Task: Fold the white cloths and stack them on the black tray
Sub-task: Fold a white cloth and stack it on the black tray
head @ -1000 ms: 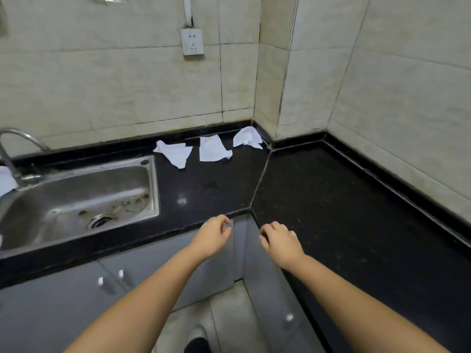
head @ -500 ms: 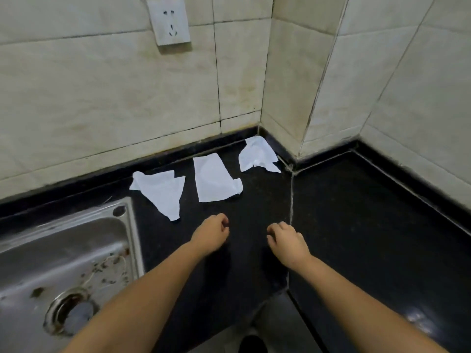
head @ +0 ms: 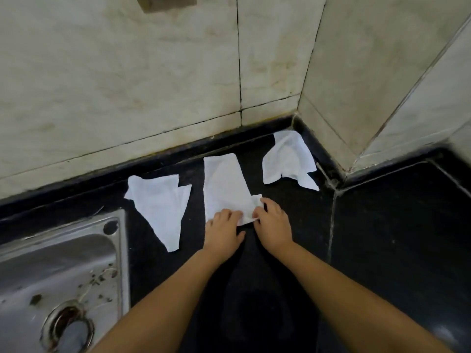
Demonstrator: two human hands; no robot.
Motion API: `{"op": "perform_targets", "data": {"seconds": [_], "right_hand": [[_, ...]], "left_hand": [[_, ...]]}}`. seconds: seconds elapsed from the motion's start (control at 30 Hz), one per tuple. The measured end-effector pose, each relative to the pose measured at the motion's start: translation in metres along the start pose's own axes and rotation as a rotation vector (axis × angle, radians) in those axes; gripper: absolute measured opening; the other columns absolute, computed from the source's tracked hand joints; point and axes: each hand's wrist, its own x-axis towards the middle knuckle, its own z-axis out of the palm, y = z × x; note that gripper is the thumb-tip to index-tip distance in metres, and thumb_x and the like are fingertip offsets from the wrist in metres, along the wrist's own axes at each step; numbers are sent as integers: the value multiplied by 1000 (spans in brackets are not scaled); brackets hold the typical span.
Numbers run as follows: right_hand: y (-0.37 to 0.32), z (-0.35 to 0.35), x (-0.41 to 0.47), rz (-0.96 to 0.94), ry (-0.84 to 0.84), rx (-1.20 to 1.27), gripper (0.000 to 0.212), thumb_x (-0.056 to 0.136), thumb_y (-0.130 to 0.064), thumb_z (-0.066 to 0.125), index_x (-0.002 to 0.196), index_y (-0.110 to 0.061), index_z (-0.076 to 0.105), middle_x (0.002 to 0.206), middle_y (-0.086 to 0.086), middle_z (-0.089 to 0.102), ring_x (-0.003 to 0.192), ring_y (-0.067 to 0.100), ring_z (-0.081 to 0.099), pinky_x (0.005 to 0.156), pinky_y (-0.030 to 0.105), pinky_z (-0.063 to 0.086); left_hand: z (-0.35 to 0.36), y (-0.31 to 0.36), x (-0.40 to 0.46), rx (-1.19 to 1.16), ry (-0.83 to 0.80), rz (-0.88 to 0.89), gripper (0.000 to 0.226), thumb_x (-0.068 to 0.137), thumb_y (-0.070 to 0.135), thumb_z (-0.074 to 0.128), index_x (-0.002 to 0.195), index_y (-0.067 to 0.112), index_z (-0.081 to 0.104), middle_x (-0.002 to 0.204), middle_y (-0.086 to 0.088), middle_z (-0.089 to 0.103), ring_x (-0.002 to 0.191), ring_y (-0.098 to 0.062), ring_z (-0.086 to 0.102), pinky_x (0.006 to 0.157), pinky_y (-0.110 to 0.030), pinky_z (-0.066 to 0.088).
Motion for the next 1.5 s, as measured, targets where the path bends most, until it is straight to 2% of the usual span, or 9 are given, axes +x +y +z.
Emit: {"op": "perform_targets", "data": {"seconds": [0.1, 0.23, 0.33, 0.43, 0.53, 0.83, 1.1, 1.27, 1.5], "right_hand": [[0, -9, 0, -59, 68, 104, 12, 89, -13, 54, 98, -9, 63, 111, 6, 61, 104, 21, 55, 99, 33, 39], [1, -41, -21, -46, 55, 280, 6, 92, -15, 52, 92, -12, 58, 78, -4, 57, 69, 4, 47, 89, 22, 38], [6, -79, -43, 105, 8, 538, 3, 90, -17, 59, 89, -15, 60, 76, -4, 61, 69, 6, 53, 65, 14, 40], [18, -121, -67, 108, -117, 558, 7, 88, -22, 64, 88, -16, 68, 79, 3, 65, 72, 8, 55, 67, 21, 40], [27, -156, -90, 103, -249, 513, 5, 87, -18, 65, 89, -17, 70, 85, 1, 67, 80, 9, 59, 77, 26, 44], [-8, -189, -141, 181, 365, 826, 10, 90, -20, 60, 95, -14, 67, 93, 4, 67, 90, 16, 63, 83, 30, 51], [4, -118, -221, 237, 94, 874, 8, 89, -8, 61, 86, -12, 68, 74, -4, 68, 73, 7, 61, 69, 13, 48], [38, -71, -261, 420, -212, 792, 11, 89, -14, 61, 91, -7, 70, 86, 16, 70, 78, 20, 65, 79, 32, 51], [50, -59, -235, 516, -174, 660, 10, 90, -15, 60, 89, -9, 68, 86, 11, 69, 78, 19, 61, 75, 29, 49]], "left_hand": [[0, 2, 6, 17, 33, -17, 39, 93, 39, 49, 129, 25, 49, 130, -1, 43, 123, -21, 41, 105, -37, 32], [-5, 2, -2, -168, 149, 60, 24, 95, 30, 48, 104, 17, 67, 111, -1, 57, 103, -16, 52, 91, -29, 42], [-25, 4, -18, -425, 152, 139, 16, 92, 18, 56, 92, 9, 69, 93, -2, 65, 87, -14, 56, 75, -20, 37], [-57, 4, -39, -612, 117, 197, 15, 91, 17, 59, 80, 11, 68, 76, 0, 64, 66, -2, 52, 62, -14, 37], [-87, 9, -53, -684, 132, 218, 15, 92, 18, 57, 84, 14, 70, 81, -1, 67, 72, -6, 56, 62, -13, 41], [-142, 13, -102, -870, 390, 213, 18, 94, 20, 54, 95, 9, 68, 88, -3, 65, 80, -11, 57, 71, -25, 45], [-63, -45, -182, -998, -124, 110, 11, 90, 17, 61, 85, 17, 70, 74, 8, 69, 72, -2, 61, 72, -20, 47], [-8, -52, -214, -870, -463, 7, 16, 92, 19, 59, 84, 10, 69, 72, 5, 65, 67, -1, 58, 62, -9, 46], [3, -45, -182, -803, -319, -89, 22, 92, 15, 58, 71, 10, 57, 66, 2, 55, 65, -8, 53, 66, -22, 45]]}}
